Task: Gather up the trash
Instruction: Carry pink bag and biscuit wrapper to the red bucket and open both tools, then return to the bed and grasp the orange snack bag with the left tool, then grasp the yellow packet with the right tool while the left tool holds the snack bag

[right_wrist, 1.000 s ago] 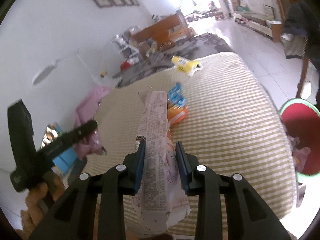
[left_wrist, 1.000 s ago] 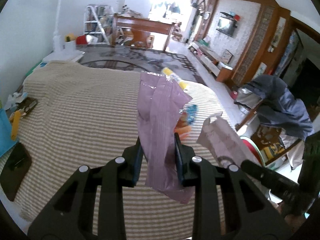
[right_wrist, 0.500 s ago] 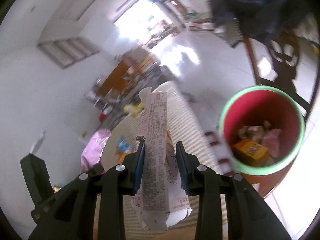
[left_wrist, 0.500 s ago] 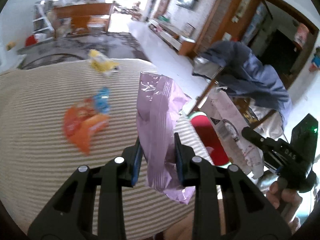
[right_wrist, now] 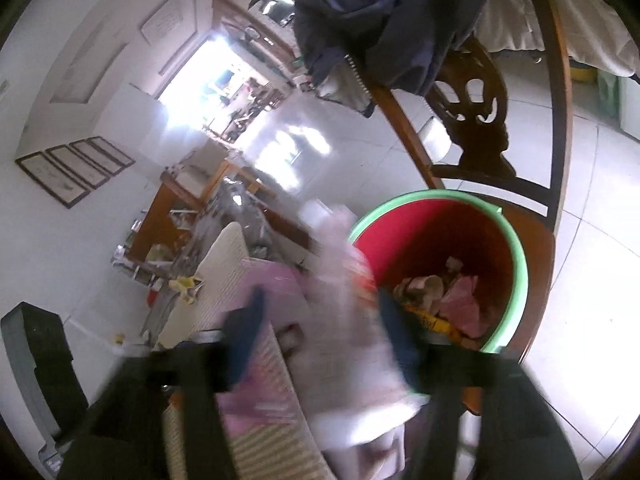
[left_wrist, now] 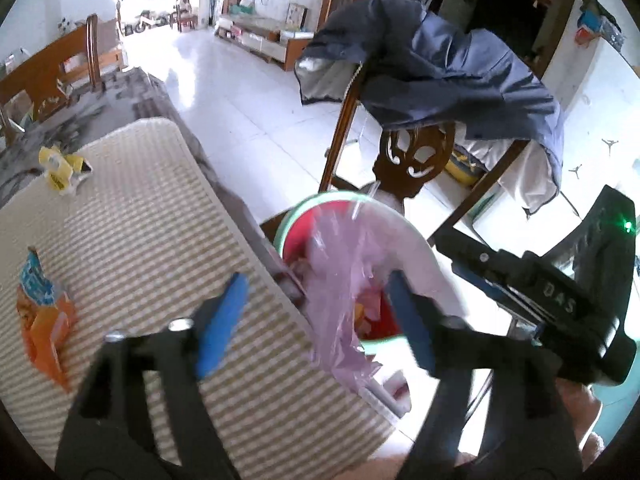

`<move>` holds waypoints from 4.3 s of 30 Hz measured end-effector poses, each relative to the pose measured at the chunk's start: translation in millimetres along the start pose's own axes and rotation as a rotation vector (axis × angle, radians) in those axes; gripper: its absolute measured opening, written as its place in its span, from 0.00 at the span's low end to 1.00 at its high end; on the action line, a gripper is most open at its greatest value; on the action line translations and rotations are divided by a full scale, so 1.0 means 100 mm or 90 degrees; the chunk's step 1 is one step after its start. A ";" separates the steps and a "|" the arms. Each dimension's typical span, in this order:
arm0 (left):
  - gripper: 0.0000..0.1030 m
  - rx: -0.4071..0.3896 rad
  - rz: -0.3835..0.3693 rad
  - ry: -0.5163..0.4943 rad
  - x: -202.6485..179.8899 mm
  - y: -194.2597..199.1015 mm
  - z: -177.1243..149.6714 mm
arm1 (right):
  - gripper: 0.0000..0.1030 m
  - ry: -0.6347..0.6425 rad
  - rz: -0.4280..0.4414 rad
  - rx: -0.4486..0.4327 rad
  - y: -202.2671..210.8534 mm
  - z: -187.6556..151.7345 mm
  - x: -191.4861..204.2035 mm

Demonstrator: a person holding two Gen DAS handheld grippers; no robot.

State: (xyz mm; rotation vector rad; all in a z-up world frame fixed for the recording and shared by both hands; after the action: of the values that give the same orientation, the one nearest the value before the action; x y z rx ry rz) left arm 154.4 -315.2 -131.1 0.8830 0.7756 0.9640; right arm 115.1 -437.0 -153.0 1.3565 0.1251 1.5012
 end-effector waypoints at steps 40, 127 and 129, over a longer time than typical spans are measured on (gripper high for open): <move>0.63 -0.009 0.192 0.203 2.55 0.61 -0.85 | 0.81 0.232 0.074 0.220 -0.50 -1.15 1.62; 0.66 -0.102 0.058 0.468 3.36 1.26 -1.63 | 0.82 0.573 -0.224 0.369 -2.60 -1.91 2.38; 0.66 -0.102 0.057 0.467 3.37 1.26 -1.62 | 0.82 0.572 -0.225 0.364 -2.60 -1.90 2.38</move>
State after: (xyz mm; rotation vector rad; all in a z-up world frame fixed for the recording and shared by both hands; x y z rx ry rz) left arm 95.5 74.7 -143.6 0.4111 1.2606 1.4351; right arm 174.9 -49.8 -235.2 0.8882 1.3684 1.7178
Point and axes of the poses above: each gripper's, at about its wrist camera, not at the fingertips, and y roughly against the way its jaws point, x to its left, z to its top, the point moved 10 cm from there along -y, roughly the way its jaws point, and after that the axes turned 12 degrees about x, right-handed, at the moved point
